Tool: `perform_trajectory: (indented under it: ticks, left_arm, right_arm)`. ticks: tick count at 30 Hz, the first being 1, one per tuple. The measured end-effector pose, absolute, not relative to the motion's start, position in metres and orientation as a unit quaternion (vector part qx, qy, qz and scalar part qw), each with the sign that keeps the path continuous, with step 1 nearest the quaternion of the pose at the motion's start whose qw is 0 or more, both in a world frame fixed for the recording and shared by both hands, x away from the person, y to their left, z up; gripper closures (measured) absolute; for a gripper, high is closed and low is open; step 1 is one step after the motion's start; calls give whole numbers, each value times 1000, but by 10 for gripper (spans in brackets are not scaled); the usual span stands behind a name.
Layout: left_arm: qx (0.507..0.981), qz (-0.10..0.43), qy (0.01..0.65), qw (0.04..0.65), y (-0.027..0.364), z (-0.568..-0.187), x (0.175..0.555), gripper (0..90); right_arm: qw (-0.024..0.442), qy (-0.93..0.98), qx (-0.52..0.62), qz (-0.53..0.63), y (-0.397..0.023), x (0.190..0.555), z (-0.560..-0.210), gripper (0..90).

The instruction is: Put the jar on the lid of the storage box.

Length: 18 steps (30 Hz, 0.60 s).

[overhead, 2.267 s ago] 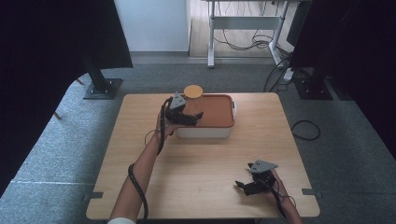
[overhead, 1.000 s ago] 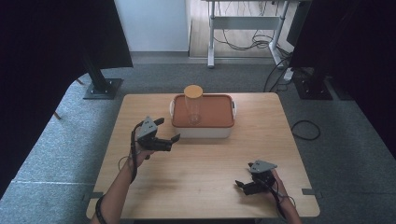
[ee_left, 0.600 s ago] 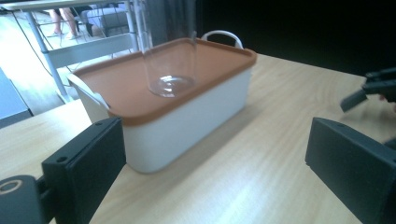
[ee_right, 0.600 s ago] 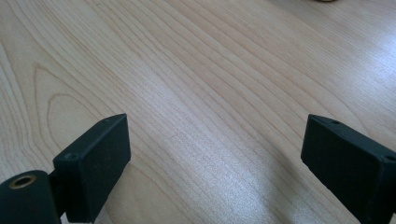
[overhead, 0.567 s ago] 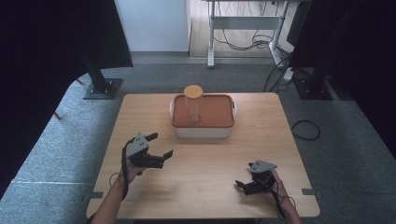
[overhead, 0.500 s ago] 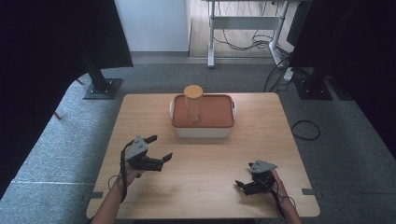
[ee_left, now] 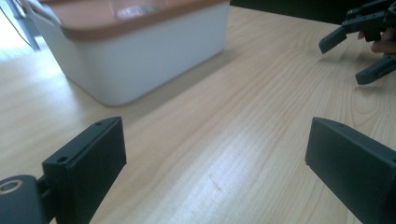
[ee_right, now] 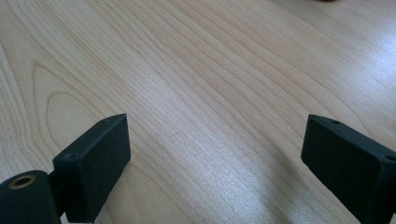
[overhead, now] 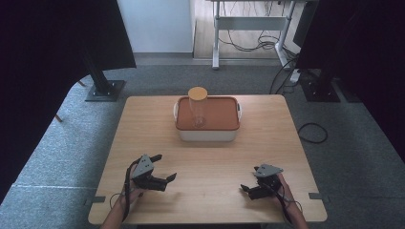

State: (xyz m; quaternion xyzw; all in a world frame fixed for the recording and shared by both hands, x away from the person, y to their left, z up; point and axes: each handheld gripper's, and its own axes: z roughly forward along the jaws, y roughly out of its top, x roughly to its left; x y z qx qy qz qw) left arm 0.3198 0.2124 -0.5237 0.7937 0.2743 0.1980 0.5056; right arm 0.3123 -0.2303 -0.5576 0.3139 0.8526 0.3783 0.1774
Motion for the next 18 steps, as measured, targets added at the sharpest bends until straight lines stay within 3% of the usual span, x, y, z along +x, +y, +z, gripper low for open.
perform_trajectory:
  ticks: [18]
  left_arm:
    - [803,184,278,494,205,-538,322,46]
  right_arm:
    - [174,853,314,380,-231,313,-558,76]
